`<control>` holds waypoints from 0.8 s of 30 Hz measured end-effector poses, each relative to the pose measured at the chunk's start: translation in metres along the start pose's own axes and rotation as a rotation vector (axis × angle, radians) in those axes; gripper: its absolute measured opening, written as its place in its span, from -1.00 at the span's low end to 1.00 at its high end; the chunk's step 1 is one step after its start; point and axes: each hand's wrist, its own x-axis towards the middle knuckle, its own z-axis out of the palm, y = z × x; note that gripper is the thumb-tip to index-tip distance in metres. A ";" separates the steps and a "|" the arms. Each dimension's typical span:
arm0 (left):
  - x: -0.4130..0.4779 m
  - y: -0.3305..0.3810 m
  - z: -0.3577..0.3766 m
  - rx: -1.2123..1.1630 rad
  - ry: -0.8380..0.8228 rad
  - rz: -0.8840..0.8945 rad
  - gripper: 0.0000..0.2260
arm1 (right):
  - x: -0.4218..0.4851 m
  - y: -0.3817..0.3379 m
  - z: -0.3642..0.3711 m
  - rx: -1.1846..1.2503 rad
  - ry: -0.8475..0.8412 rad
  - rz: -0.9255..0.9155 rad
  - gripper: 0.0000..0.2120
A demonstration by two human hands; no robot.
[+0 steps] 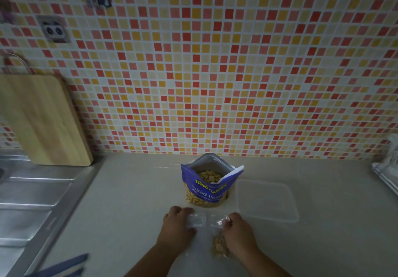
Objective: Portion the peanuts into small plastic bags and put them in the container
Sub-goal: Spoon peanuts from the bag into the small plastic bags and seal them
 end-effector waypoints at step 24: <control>-0.035 0.031 -0.080 -0.537 -0.019 0.225 -0.65 | -0.040 -0.035 -0.024 0.269 0.104 -0.447 -0.95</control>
